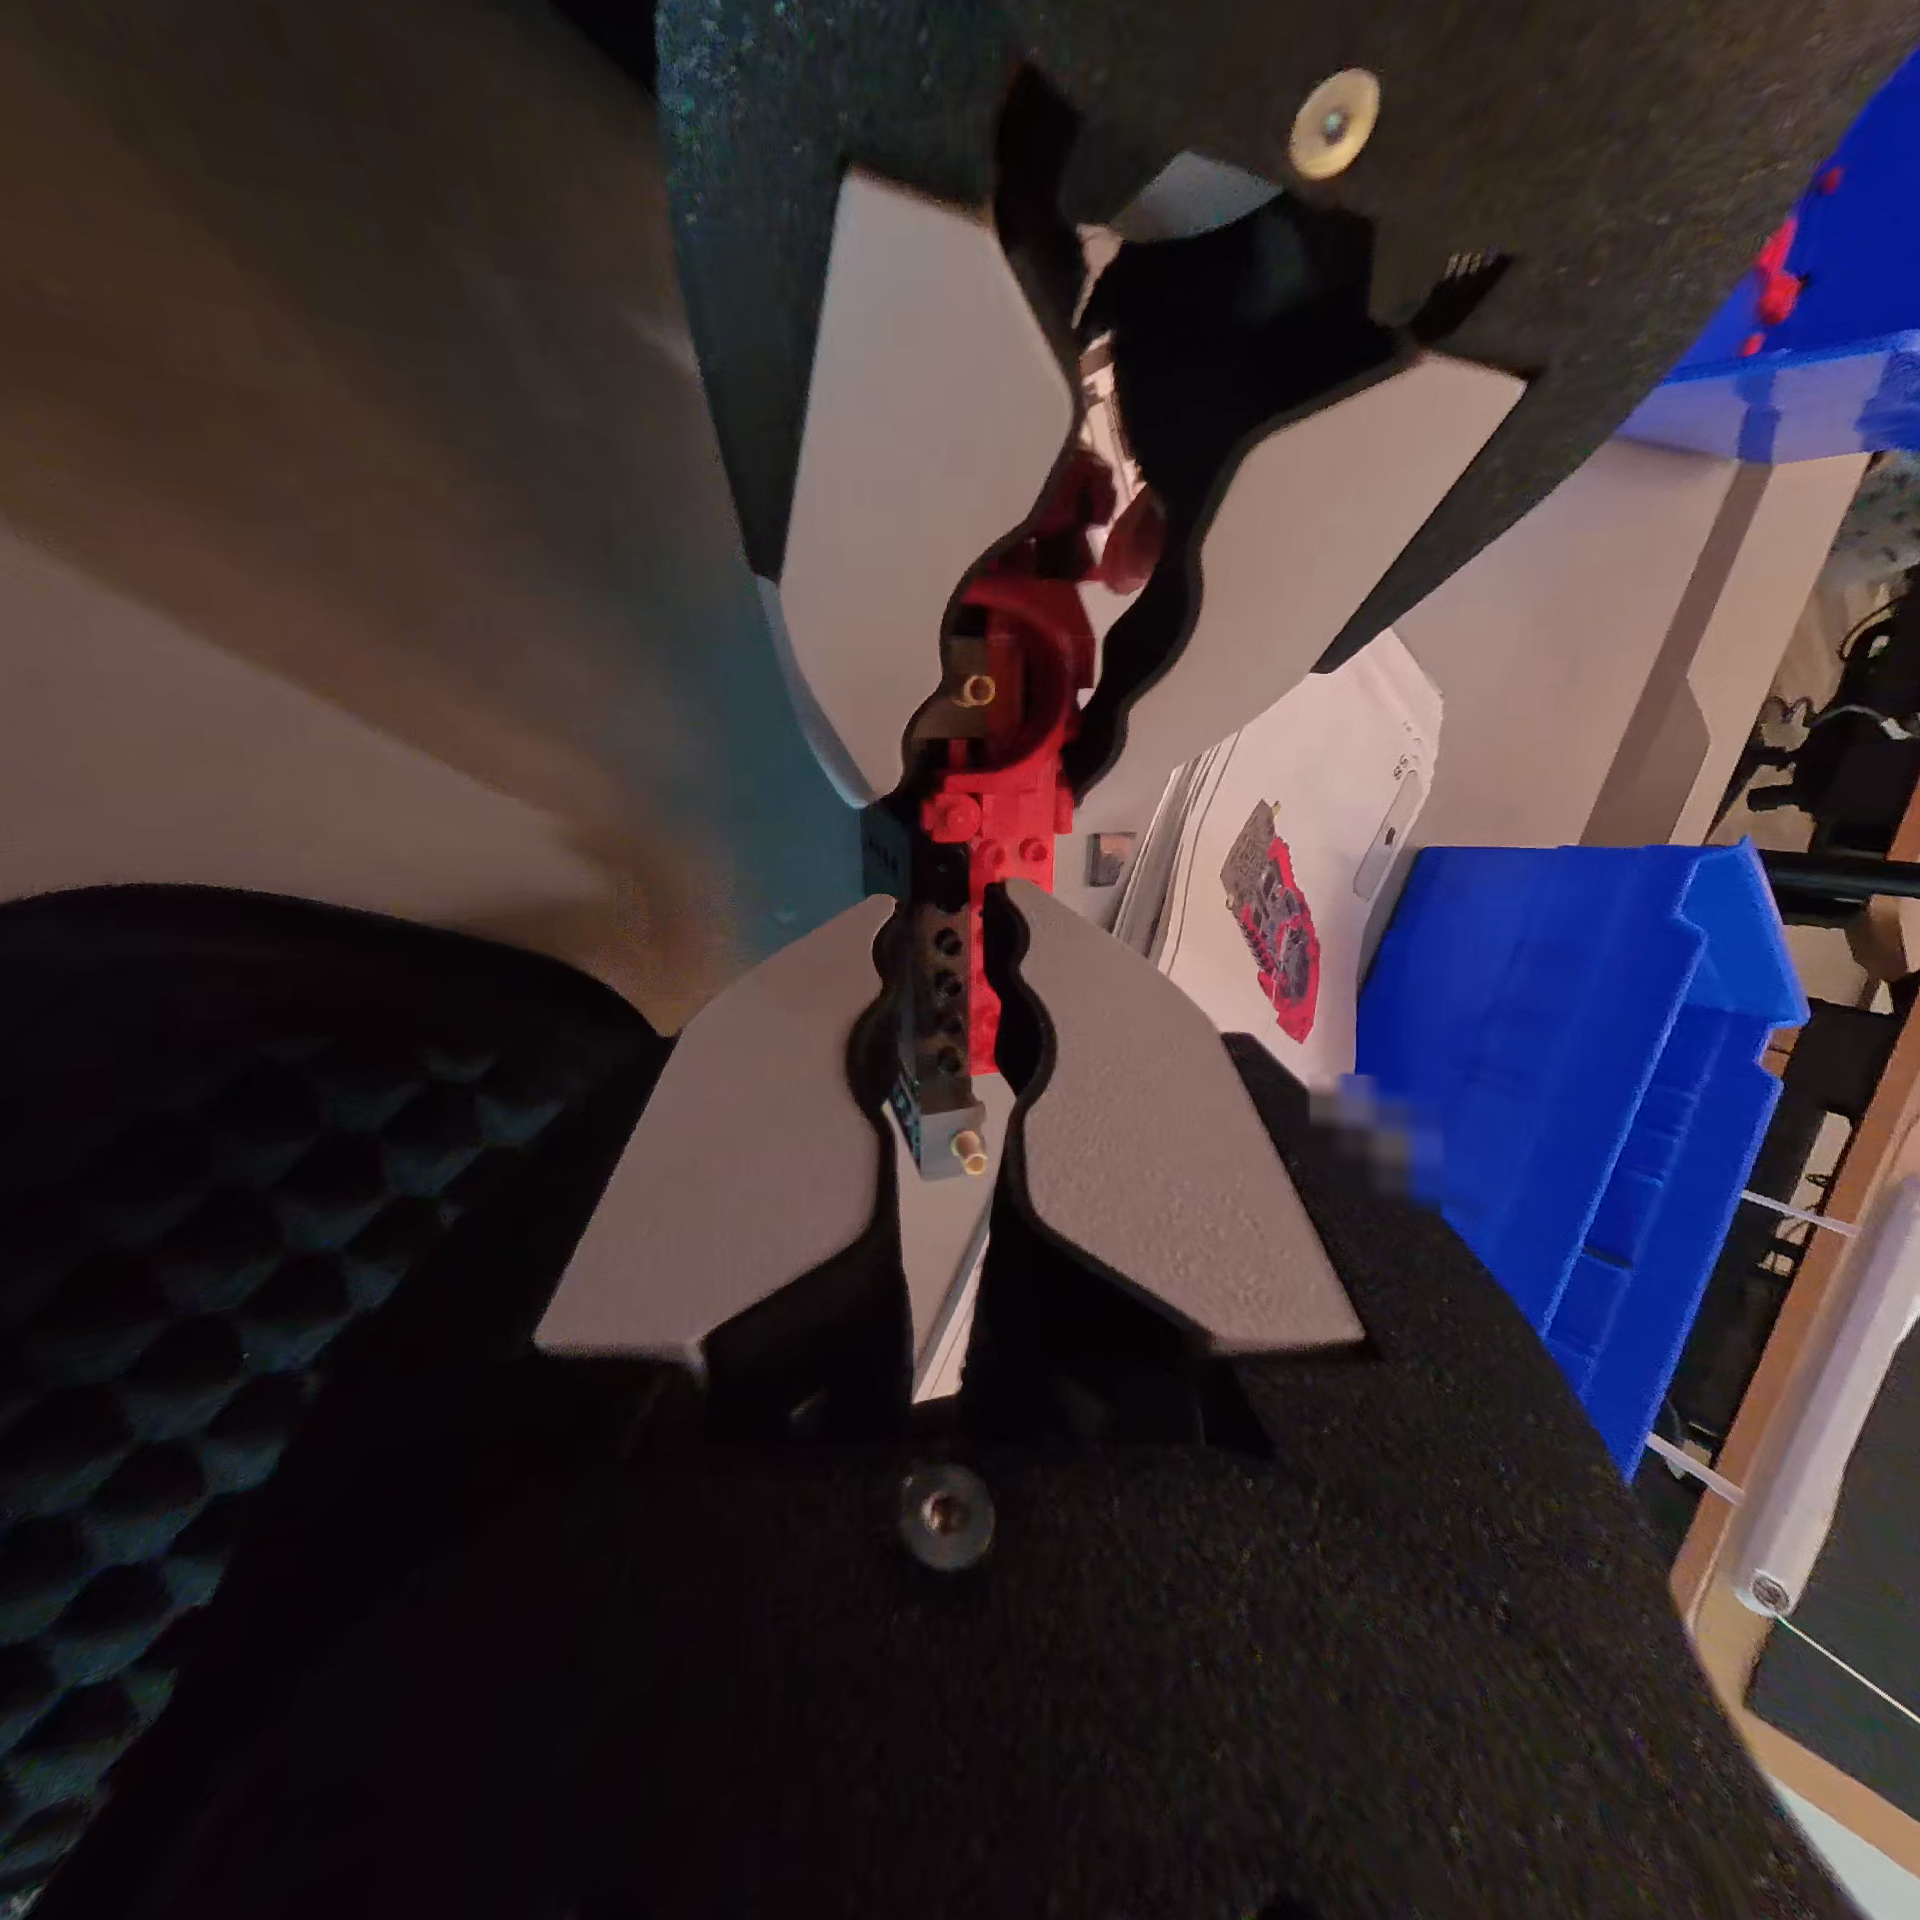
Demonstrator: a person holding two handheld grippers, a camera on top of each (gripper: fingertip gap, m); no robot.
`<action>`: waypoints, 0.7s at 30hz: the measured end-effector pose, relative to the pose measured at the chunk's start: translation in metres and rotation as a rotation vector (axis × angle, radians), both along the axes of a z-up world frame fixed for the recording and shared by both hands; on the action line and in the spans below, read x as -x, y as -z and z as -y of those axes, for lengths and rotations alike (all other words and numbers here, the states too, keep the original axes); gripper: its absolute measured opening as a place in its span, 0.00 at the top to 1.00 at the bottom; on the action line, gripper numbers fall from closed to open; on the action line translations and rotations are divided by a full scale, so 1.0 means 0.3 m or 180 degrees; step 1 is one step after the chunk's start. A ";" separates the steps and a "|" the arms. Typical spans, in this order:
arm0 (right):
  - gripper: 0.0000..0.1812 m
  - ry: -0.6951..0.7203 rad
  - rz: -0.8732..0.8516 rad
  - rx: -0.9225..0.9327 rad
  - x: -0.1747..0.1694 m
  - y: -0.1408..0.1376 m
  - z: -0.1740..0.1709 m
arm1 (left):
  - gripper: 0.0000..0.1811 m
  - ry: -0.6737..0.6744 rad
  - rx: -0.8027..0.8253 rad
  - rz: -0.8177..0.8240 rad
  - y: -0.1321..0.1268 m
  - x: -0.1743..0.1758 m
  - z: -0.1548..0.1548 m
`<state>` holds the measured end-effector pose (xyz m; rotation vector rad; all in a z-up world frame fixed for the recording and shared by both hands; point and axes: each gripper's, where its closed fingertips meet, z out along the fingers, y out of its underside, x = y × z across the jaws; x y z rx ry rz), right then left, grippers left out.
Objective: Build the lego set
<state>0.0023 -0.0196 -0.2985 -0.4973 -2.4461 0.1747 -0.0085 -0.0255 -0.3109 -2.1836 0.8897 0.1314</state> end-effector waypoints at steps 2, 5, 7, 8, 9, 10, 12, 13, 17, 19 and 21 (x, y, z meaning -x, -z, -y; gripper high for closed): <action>1.00 -0.0078 -0.0057 0.0120 0.005 -0.011 0.007 | 0.82 -0.0005 -0.0055 -0.0031 -0.005 0.007 -0.005; 1.00 -0.0177 -0.0128 0.0371 0.012 -0.037 0.018 | 0.83 0.0093 -0.0079 0.0103 -0.009 -0.018 -0.003; 1.00 -0.0179 -0.0079 0.0427 0.007 -0.038 0.011 | 0.85 0.0105 -0.0077 0.0225 -0.012 -0.030 -0.002; 0.99 -0.0165 -0.0126 0.0433 0.008 -0.046 0.002 | 0.85 0.0087 -0.0075 0.0259 -0.012 -0.029 -0.003; 0.98 -0.0152 -0.0173 0.0497 0.007 -0.058 -0.003 | 0.85 0.0070 -0.0069 0.0290 -0.012 -0.027 -0.003; 0.95 -0.0136 -0.0202 0.0632 0.004 -0.073 -0.003 | 0.85 0.0050 -0.0061 0.0326 -0.013 -0.024 -0.004; 0.87 -0.0115 -0.0166 0.1037 -0.012 -0.097 0.012 | 0.85 -0.0006 -0.0043 0.0410 -0.013 -0.019 -0.009; 0.82 -0.0091 -0.0111 0.1214 -0.021 -0.099 0.021 | 0.85 -0.0030 -0.0029 0.0452 -0.013 -0.017 -0.012; 0.76 -0.0022 0.0052 0.1311 -0.030 -0.047 0.027 | 0.85 -0.0095 0.0058 0.0639 -0.013 -0.012 -0.022; 0.76 0.0034 0.0075 0.1252 -0.017 -0.017 0.014 | 0.85 -0.0086 0.0086 0.0714 -0.013 -0.011 -0.025; 0.76 0.0122 0.0060 0.1150 0.003 0.002 -0.021 | 0.85 -0.0057 0.0085 0.0729 -0.013 -0.012 -0.025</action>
